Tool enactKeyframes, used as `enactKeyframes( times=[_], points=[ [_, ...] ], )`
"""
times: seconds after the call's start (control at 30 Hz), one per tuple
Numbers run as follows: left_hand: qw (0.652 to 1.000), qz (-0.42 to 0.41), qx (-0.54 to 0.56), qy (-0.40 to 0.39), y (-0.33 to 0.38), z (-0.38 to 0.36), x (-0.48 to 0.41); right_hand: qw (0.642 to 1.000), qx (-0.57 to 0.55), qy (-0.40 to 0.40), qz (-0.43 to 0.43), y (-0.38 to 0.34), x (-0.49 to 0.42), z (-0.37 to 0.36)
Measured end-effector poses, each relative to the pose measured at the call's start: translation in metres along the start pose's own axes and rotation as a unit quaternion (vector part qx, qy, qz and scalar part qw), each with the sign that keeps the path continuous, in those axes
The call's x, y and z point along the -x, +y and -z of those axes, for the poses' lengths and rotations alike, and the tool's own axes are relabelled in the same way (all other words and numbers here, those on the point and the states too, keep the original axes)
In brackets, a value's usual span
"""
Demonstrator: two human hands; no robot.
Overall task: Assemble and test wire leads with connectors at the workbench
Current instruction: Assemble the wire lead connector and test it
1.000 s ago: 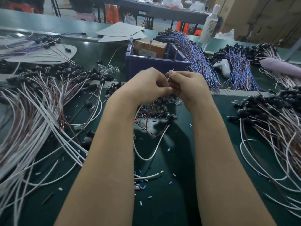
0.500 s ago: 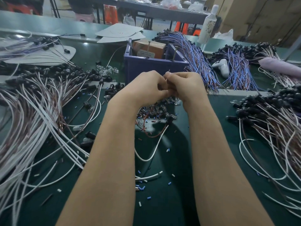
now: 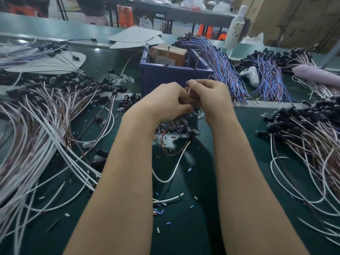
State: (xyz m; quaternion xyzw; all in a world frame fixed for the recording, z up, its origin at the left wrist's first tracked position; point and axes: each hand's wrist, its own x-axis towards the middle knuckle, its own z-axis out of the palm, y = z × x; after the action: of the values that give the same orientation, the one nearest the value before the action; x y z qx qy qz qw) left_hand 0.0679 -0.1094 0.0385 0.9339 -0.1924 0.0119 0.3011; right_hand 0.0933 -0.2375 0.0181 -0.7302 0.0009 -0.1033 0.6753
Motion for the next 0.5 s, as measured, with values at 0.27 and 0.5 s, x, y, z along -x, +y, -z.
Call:
enactKeyframes(
  times=[0.27, 0.5],
  points=[
    [0.997, 0.002, 0.072, -0.015, -0.008, 0.006, 0.006, 0.967, -0.206, -0.147, -0.03, 0.007, 0.004, 0.018],
    [0.996, 0.016, 0.089, 0.014, -0.013, 0.008, 0.006, 0.99, -0.124, -0.062, -0.004, 0.009, 0.003, 0.016]
  ],
)
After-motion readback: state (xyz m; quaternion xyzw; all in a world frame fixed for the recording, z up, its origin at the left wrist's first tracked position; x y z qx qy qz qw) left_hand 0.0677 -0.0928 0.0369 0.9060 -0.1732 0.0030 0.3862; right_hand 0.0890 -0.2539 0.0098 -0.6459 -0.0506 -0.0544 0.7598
